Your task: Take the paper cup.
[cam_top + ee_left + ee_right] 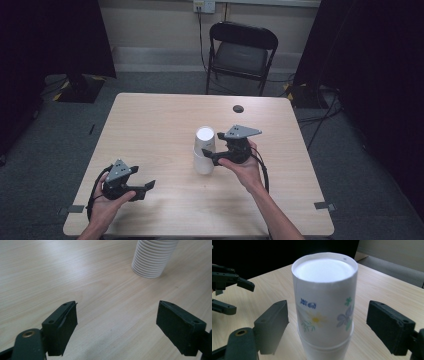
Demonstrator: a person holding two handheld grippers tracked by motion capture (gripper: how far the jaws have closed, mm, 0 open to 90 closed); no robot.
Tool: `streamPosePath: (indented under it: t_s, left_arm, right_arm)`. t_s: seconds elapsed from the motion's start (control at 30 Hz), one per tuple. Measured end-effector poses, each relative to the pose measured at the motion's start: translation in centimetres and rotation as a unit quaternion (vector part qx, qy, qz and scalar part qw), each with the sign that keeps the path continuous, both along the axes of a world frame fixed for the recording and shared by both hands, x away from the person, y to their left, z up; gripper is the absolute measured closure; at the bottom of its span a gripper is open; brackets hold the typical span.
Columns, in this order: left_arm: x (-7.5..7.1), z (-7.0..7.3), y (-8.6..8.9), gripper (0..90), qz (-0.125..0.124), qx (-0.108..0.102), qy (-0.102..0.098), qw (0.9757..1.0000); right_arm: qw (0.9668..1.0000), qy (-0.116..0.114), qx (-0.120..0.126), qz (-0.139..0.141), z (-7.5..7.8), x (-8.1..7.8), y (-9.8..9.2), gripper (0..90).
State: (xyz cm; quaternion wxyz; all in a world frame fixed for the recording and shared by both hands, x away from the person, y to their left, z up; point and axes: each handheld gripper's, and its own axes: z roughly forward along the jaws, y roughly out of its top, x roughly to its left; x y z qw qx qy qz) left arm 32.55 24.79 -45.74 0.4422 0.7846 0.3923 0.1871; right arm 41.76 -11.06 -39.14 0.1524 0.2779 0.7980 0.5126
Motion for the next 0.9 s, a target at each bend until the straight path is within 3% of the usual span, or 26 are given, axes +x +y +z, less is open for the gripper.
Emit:
streamPosePath:
  t_s: [0.47, 0.9]
  left_arm:
    - [0.0, -0.1, -0.3, 16.4, -0.011, 0.014, 0.001, 0.9998]
    - [0.1, -0.2, -0.3, 16.0, -0.002, 0.009, 0.008, 0.9999]
  right_arm:
    - [0.9999, -0.009, 0.002, 0.014, 0.1, 1.3, 1.9, 17.1]
    - [0.9998, -0.014, 0.003, 0.012, -0.4, 1.9, 2.6, 26.2]
